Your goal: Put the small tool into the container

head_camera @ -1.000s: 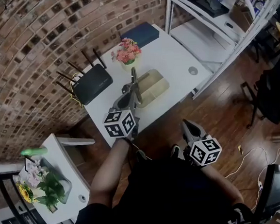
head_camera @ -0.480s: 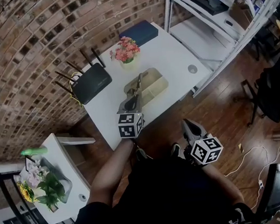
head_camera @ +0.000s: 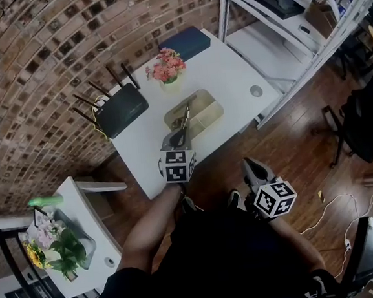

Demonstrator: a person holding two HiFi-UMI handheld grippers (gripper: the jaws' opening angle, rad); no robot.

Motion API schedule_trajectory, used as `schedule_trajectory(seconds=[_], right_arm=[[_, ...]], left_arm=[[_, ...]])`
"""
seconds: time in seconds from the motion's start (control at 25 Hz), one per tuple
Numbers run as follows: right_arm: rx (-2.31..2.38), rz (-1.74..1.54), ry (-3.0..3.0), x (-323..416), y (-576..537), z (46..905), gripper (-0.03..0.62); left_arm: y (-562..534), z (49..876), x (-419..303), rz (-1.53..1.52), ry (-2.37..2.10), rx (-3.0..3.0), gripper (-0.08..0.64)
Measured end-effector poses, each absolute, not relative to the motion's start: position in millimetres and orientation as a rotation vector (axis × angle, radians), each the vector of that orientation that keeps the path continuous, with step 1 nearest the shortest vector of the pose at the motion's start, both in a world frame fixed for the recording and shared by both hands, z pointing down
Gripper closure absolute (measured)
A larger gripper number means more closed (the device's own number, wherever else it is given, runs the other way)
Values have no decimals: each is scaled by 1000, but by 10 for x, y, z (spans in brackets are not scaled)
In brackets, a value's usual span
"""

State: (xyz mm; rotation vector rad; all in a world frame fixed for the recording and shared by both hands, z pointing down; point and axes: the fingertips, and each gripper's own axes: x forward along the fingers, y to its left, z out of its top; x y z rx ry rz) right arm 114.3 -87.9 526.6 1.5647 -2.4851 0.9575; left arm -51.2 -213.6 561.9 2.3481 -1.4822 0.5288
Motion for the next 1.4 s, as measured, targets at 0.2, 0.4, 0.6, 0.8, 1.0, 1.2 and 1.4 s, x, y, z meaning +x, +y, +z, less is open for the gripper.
schedule_trajectory(seconds=[0.2, 0.4, 0.6, 0.8, 1.0, 1.2, 1.4], right_arm=[[1569, 967, -2482, 1179, -879, 5276, 583], [1573, 970, -2482, 1210, -880, 5278, 584], [1570, 971, -2483, 1219, -892, 5289, 583], [1569, 976, -2483, 1236, -905, 5284, 584], [1559, 986, -2487, 1243, -907, 5307, 583], [1543, 991, -2492, 1228, -917, 5317, 583], [1531, 998, -2499, 1197, -910, 5323, 584]], left_arm=[[-2154, 5749, -470, 588, -1457, 2329, 554], [-2169, 5836, -445, 669, -1408, 2293, 552], [-2159, 6013, -408, 791, -1348, 2273, 545], [-2116, 6147, -413, 873, -1302, 2231, 545], [-2055, 6159, -411, 866, -1274, 2189, 543], [-2047, 6145, -415, 837, -1275, 2159, 540], [-2035, 6139, -480, 820, -1287, 2131, 520]])
